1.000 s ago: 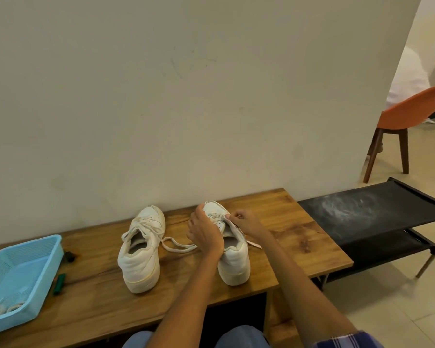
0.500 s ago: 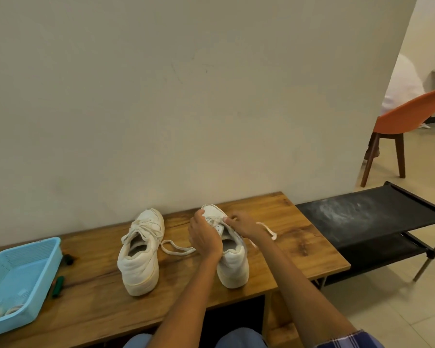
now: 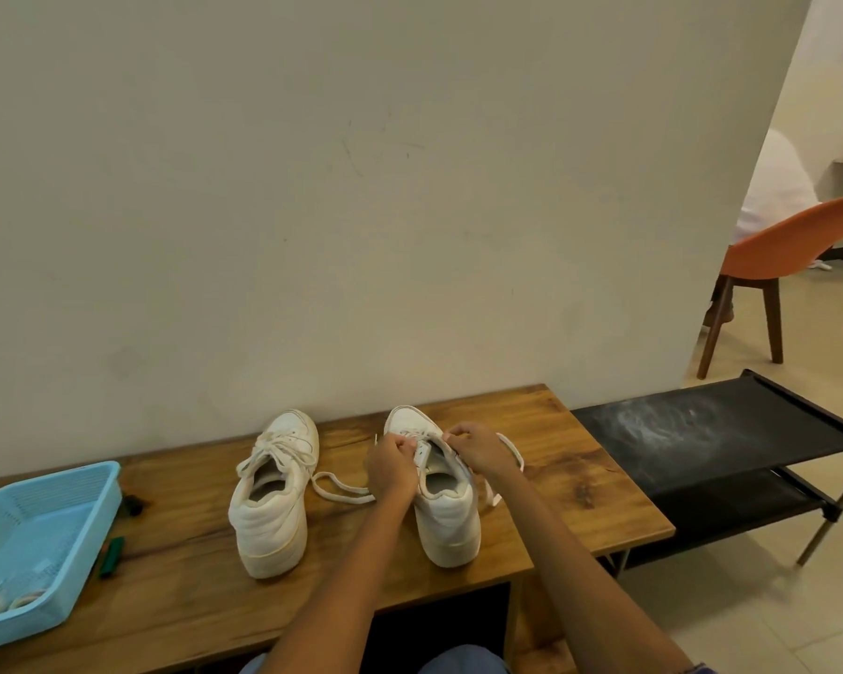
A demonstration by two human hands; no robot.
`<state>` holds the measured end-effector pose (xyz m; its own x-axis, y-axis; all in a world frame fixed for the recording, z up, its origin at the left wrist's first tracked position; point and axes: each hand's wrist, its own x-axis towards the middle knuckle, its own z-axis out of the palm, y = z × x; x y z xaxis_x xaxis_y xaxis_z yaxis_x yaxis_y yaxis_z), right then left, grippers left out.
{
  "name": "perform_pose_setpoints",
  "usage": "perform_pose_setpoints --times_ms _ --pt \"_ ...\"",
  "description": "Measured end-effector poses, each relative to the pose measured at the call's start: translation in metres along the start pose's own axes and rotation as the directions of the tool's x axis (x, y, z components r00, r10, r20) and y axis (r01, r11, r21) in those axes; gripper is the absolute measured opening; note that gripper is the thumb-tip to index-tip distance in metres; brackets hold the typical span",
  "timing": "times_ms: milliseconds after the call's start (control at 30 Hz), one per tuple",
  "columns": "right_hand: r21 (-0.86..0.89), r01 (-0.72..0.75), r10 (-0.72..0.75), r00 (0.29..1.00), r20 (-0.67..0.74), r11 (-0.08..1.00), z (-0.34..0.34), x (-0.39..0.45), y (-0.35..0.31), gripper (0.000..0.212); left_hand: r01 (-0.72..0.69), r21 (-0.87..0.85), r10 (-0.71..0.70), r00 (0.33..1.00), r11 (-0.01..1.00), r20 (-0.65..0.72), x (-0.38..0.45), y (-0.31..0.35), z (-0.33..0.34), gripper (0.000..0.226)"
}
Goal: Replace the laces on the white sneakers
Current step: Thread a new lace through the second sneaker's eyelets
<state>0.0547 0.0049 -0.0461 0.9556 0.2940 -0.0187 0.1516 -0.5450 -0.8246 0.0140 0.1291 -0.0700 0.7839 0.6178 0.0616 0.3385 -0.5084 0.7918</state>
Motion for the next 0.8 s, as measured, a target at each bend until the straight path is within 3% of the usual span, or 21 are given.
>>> perform_pose_setpoints --times_ms 200,400,567,633,700,800 --pt "-0.160 0.062 -0.056 0.998 0.042 0.985 -0.004 0.005 -0.004 0.025 0.045 0.120 -0.061 0.989 0.992 0.138 0.002 -0.002 -0.005 0.032" --pt "-0.129 -0.003 -0.010 0.994 -0.106 0.992 0.005 0.001 0.013 0.013 0.194 0.116 -0.200 0.979 0.974 0.044 -0.008 0.005 -0.007 0.036" --pt "-0.130 -0.037 0.026 0.996 -0.089 0.991 0.007 0.001 0.010 0.012 0.228 0.120 -0.234 0.971 0.966 0.041 -0.010 0.005 -0.009 0.035" --pt "-0.109 -0.038 0.027 0.995 -0.100 0.993 0.005 0.000 0.009 0.022 0.164 0.129 -0.160 0.986 0.978 -0.041 -0.010 0.005 -0.012 0.028" --pt "-0.058 -0.029 0.021 0.991 -0.132 0.998 0.000 -0.005 0.005 0.040 0.000 0.085 0.009 0.994 0.996 -0.107 -0.013 0.006 -0.015 0.021" --pt "0.028 -0.053 0.058 0.978 -0.199 0.998 -0.008 -0.009 -0.008 0.037 -0.259 0.079 0.267 0.958 0.963 -0.109 -0.018 0.012 -0.020 0.020"
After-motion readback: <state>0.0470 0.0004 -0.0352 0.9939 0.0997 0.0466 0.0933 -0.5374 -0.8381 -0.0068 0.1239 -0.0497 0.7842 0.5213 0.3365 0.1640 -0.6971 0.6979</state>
